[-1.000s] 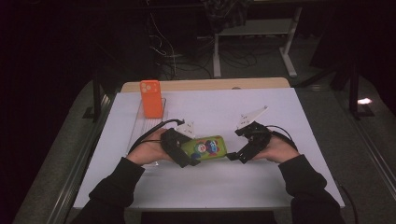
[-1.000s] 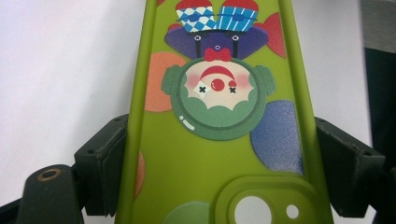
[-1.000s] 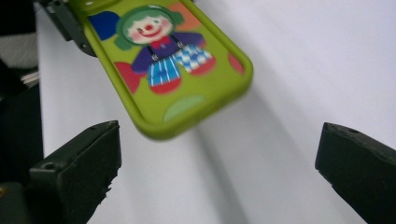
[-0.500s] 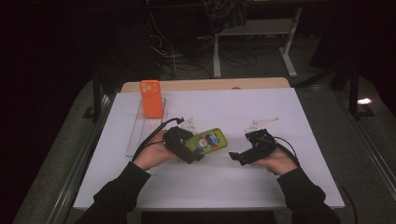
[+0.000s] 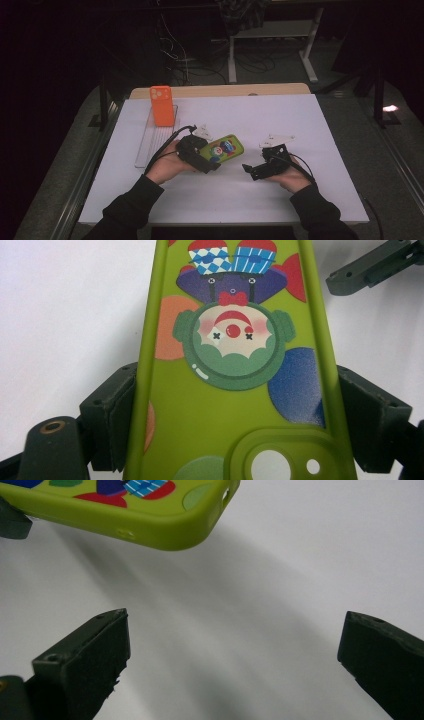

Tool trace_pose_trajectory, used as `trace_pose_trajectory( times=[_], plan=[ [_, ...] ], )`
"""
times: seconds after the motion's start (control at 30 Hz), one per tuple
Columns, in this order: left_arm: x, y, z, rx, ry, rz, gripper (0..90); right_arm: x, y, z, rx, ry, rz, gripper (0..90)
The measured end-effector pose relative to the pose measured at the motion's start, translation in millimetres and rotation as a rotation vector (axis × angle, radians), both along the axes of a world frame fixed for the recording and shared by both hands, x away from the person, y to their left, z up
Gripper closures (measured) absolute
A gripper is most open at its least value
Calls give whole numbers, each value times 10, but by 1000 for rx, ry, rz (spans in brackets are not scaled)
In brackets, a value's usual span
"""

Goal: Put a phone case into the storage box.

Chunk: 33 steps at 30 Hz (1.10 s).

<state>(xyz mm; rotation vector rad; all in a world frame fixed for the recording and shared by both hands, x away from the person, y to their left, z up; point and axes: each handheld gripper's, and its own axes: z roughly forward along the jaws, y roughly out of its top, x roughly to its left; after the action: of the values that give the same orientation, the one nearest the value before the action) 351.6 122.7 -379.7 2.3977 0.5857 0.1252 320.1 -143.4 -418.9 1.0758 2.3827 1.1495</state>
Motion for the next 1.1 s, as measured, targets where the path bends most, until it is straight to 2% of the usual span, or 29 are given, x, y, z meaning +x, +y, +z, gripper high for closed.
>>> trace_pose_trajectory(
  times=[0.23,0.4,0.5,0.7,0.73,0.83,1.0,1.07,1.1],
  plan=[
    [1,-8,-12,8,-1,-8,158,-42,46,3,-134,-123,28,0],
    [-3,-16,-19,7,3,-9,158,-101,109,0,-198,-202,50,0],
    [0,-16,-20,21,-2,-26,158,-141,149,-3,-259,-269,77,0],
    [7,-20,-31,41,-14,-44,158,-183,211,-28,-385,-361,117,0],
    [-6,-32,-43,20,-6,-24,158,-190,216,-32,-404,-378,124,0],
    [-3,-29,-42,33,-2,-35,158,-214,237,-50,-464,-433,143,0],
    [-11,-40,-55,28,4,-32,158,-259,282,-67,-585,-548,196,0],
    [-18,-41,-56,26,12,-24,158,-272,304,-83,-610,-588,192,0],
    [-17,-41,-56,26,11,-23,158,-274,302,-78,-645,-607,211,0]
  ],
)
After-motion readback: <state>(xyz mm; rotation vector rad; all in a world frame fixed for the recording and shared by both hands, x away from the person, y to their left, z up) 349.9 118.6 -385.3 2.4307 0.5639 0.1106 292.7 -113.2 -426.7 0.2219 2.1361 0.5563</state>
